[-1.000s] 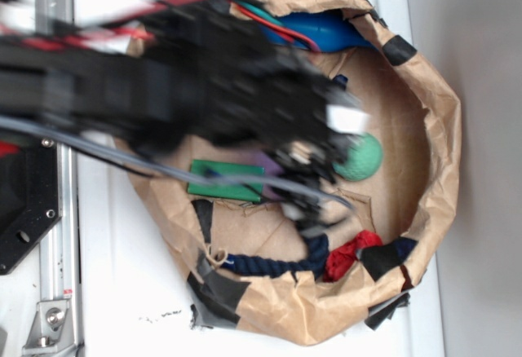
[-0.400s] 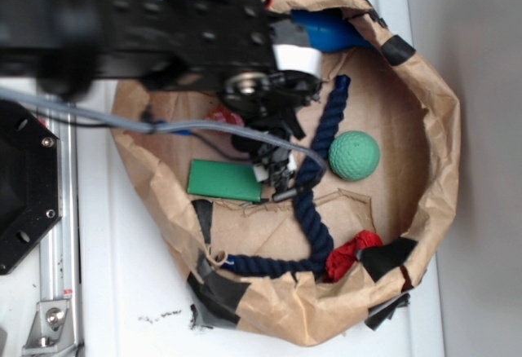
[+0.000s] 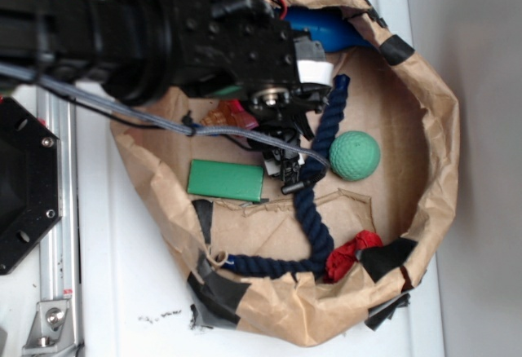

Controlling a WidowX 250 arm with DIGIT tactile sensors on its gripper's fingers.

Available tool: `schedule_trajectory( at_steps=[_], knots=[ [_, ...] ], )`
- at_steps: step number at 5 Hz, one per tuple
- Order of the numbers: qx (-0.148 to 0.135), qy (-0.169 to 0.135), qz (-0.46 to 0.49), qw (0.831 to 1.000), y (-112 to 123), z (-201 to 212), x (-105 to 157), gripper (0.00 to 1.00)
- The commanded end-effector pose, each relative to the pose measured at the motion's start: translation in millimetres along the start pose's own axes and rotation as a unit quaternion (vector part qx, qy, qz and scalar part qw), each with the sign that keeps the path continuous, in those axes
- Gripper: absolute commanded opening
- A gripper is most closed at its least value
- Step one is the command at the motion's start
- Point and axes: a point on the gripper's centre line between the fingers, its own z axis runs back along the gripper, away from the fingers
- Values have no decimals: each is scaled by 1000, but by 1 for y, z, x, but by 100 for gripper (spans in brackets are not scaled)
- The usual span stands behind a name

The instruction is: Grab the shell.

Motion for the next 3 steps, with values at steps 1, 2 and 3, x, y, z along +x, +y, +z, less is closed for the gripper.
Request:
schedule_trajectory(
  at_steps=[1, 2, 3],
  knots=[
    [5, -9, -17, 1000, 2, -6, 2, 100],
    [20, -4, -31, 999, 2, -19, 0, 26],
    [18, -2, -42, 999, 4, -17, -3, 0]
  ],
)
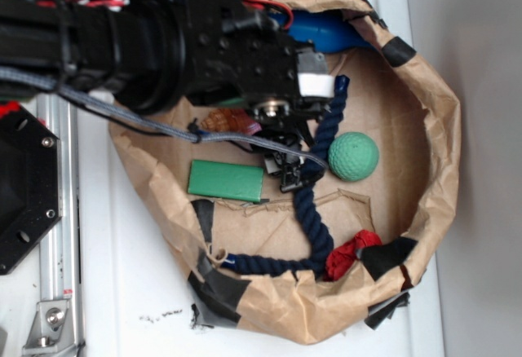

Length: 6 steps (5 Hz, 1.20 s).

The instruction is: Grab the shell.

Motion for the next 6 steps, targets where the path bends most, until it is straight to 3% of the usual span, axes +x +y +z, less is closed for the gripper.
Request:
schedule_trajectory(
  at_steps=[1, 5, 6],
  knots=[
    [-5, 6, -20, 1000, 6, -1, -6, 0],
    [-5, 12, -34, 999, 4, 13, 7, 0],
    [-31, -19, -39, 999, -6, 63, 17, 0]
  ],
)
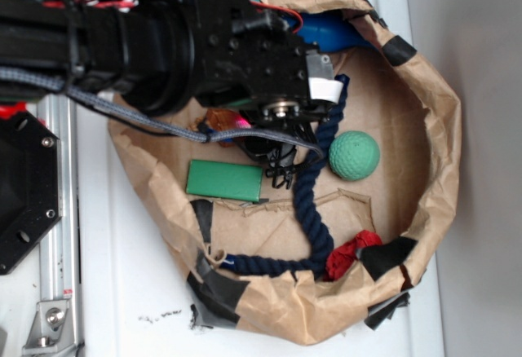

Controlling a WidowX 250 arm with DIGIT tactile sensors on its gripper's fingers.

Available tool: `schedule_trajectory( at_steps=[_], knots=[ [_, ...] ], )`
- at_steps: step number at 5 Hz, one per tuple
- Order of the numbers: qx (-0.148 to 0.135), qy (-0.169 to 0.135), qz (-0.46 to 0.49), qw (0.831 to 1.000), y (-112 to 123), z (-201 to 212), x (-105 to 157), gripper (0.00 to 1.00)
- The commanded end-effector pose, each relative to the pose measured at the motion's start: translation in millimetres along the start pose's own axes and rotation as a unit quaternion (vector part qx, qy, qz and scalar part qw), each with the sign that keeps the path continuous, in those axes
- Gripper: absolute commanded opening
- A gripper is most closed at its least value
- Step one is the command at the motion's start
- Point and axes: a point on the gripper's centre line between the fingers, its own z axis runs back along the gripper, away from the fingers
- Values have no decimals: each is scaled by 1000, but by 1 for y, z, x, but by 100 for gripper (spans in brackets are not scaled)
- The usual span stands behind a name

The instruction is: Grab the shell.

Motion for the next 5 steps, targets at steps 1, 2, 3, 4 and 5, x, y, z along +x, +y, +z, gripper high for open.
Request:
schedule_trajectory(
  at_steps=[1, 2, 3, 4, 5],
  knots=[
    [-49, -66, -11, 997, -16, 106, 18, 0],
    [-75, -70, -29, 994, -22, 135, 10, 0],
    [-73, -75, -31, 994, -15, 143, 2, 0],
    [-73, -87, -27, 993, -16, 137, 8, 0],
    [-65, -84, -28, 994, -16, 135, 10, 0]
  ],
)
